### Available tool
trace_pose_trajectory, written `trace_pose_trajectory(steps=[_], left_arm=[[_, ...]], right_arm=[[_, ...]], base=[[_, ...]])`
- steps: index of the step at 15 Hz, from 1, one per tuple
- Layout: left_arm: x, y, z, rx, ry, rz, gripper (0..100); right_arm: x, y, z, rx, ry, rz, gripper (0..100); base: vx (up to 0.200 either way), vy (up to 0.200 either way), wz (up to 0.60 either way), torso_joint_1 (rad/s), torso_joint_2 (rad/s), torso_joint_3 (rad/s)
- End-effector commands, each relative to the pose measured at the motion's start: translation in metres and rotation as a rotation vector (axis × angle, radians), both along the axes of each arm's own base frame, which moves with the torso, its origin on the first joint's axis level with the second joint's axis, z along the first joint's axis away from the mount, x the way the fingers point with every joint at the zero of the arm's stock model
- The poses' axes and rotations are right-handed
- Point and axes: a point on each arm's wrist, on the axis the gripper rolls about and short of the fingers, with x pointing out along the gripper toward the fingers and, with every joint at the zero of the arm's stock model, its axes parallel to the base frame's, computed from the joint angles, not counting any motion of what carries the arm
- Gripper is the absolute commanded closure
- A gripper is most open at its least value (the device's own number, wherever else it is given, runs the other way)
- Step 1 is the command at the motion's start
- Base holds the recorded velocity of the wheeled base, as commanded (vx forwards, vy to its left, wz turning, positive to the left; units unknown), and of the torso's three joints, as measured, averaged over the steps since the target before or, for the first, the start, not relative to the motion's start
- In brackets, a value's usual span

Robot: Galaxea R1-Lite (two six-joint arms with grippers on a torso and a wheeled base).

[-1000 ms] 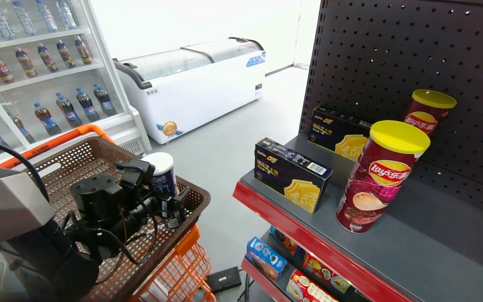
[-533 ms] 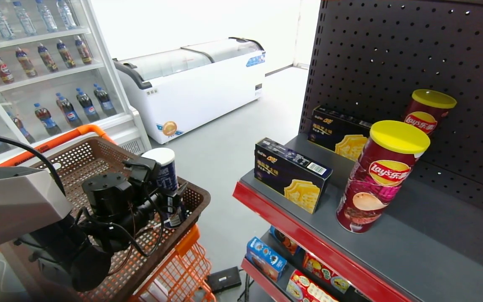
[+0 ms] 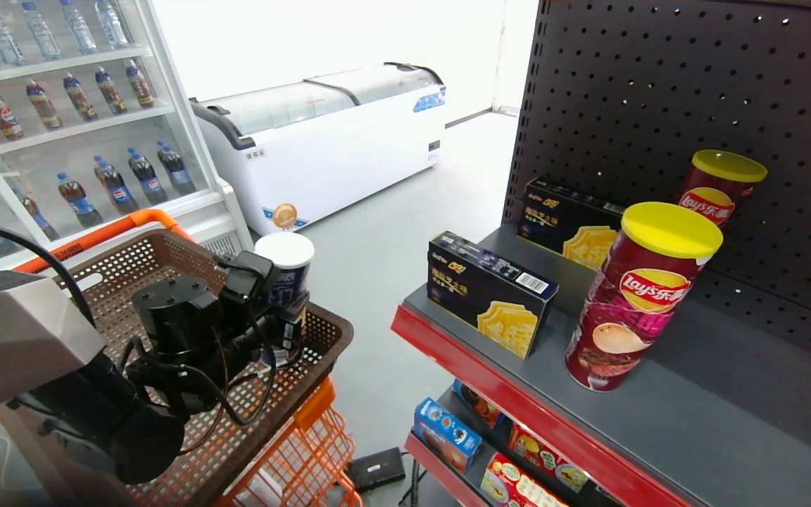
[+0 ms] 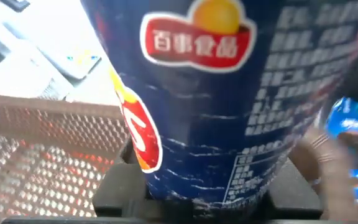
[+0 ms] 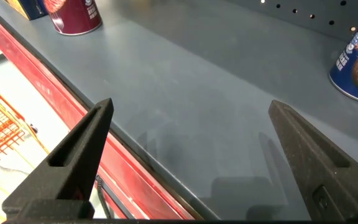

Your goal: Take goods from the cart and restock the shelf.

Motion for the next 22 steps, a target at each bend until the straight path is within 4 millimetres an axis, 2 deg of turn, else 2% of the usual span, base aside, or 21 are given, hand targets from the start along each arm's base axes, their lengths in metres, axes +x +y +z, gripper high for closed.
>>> trace_pose_trajectory(steps=[1,3,4,5,9,12,16,22], left_arm=[[-0.010,-0.007,0.036,-0.035,-0.063,-0.029,100],[-0.023,-0.015,0.064,-0.064,-0.071,-0.079,100],[-0.023,-0.015,0.064,-0.064,-0.071,-0.079,100],[-0.042,-0.015,0.090,-0.087,-0.052,-0.170,100],[-0.075,-0.008,0.117,-0.155,0.003,-0.290,100],[-0.099,-0.002,0.138,-0.234,-0.028,-0.334,100],[-0.133,-0.017,0.144,-0.278,0.020,-0.438,100],[-0.146,-0.031,0.146,-0.290,0.029,-0.518,100]], right_arm=[[0.000,0.000,0.000,0.000,0.000,0.001,0],[0.000,0.000,0.000,0.000,0.000,0.001,0],[0.000,0.000,0.000,0.000,0.000,0.001,0],[0.000,0.000,0.000,0.000,0.000,0.001,0],[0.000,0.000,0.000,0.000,0.000,0.001,0],[0.000,0.000,0.000,0.000,0.000,0.001,0],[0.000,0.000,0.000,0.000,0.000,0.001,0],[0.000,0.000,0.000,0.000,0.000,0.001,0]], base=[[0.000,0.000,0.00,0.000,0.00,0.000],[0.000,0.000,0.00,0.000,0.00,0.000],[0.000,0.000,0.00,0.000,0.00,0.000],[0.000,0.000,0.00,0.000,0.00,0.000],[0.000,0.000,0.00,0.000,0.00,0.000],[0.000,0.000,0.00,0.000,0.00,0.000],[0.000,0.000,0.00,0.000,0.00,0.000],[0.000,0.000,0.00,0.000,0.00,0.000]])
